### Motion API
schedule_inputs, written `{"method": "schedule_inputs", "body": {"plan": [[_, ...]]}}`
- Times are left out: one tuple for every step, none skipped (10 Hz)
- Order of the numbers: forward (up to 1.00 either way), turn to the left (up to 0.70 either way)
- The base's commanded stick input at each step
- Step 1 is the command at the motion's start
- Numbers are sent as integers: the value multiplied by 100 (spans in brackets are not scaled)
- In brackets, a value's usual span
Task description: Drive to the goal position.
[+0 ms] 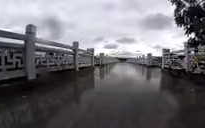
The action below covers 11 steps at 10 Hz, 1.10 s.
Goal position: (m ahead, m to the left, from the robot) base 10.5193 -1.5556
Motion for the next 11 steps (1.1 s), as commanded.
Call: {"method": "schedule_inputs", "body": {"plan": [[39, 0], [38, 0], [38, 0], [38, 0], [39, 0], [39, 0], [38, 0], [39, 0], [39, 0], [39, 0], [39, 0]]}}
